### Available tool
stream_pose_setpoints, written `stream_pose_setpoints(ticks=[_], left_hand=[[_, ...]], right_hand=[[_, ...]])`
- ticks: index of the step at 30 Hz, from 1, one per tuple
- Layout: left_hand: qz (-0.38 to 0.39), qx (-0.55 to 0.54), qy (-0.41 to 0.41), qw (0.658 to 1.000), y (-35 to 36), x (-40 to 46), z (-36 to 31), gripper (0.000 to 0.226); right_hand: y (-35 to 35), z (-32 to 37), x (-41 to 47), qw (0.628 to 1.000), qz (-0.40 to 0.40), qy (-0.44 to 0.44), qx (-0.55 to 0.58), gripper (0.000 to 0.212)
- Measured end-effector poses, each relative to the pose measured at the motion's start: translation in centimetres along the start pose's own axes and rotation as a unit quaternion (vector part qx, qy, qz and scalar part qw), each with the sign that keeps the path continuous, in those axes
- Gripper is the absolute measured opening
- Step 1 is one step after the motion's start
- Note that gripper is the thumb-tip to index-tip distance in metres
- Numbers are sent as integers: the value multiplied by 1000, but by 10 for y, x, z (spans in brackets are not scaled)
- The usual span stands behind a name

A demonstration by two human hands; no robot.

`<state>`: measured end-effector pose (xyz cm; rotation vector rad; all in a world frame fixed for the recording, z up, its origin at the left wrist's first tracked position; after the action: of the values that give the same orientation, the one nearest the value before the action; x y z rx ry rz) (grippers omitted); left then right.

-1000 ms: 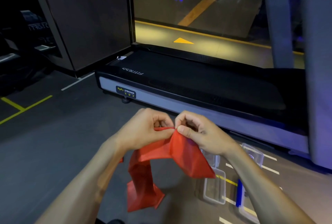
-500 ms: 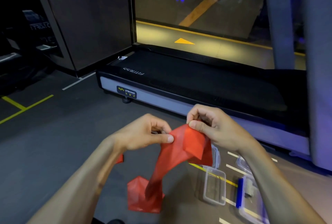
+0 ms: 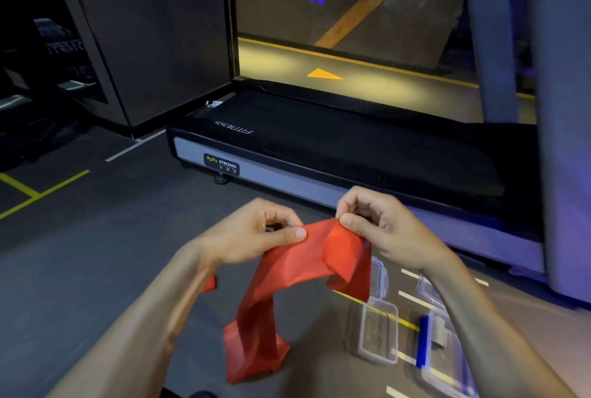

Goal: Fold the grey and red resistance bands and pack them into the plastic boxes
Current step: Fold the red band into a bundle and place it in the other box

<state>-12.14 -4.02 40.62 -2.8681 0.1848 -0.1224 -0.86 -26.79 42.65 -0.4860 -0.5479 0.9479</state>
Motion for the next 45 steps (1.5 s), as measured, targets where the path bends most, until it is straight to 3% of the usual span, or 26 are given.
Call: stream_pose_setpoints(ticks=[9, 13, 24, 29, 33, 38, 45], left_hand=[[-39, 26, -5, 999, -3, 1, 4, 18], [-69, 189, -58, 978, -7, 5, 13, 19], [-32, 100, -97, 990, -9, 2, 8, 23], [11, 2, -66, 998, -2, 0, 0, 19], [39, -21, -26, 999, 4, 2, -5, 31], [18, 10, 24, 999, 5, 1, -6, 22], [-39, 113, 59, 991, 0, -2, 2, 11]], right_hand=[[8, -13, 0, 999, 0, 13, 31, 6], [7, -12, 0, 994, -28, 10, 104, 11], [12, -4, 12, 962, -134, 8, 236, 11], [30, -1, 14, 992, -61, -3, 112, 4], [50, -2, 16, 998, -39, -47, 34, 6], [52, -1, 14, 991, -10, -6, 132, 13], [37, 3, 15, 999, 26, 1, 38, 8]])
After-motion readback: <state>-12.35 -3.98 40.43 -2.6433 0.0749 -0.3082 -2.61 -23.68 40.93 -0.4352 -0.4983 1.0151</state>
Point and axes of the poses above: each hand's wrist, its own x-axis towards the middle knuckle, its own y-axis out of the palm, z = x × y, the point moved 1 cm from there along x, towards the middle knuckle, and after that the axes turned 8 degrees about -x, right-handed, at the moved point
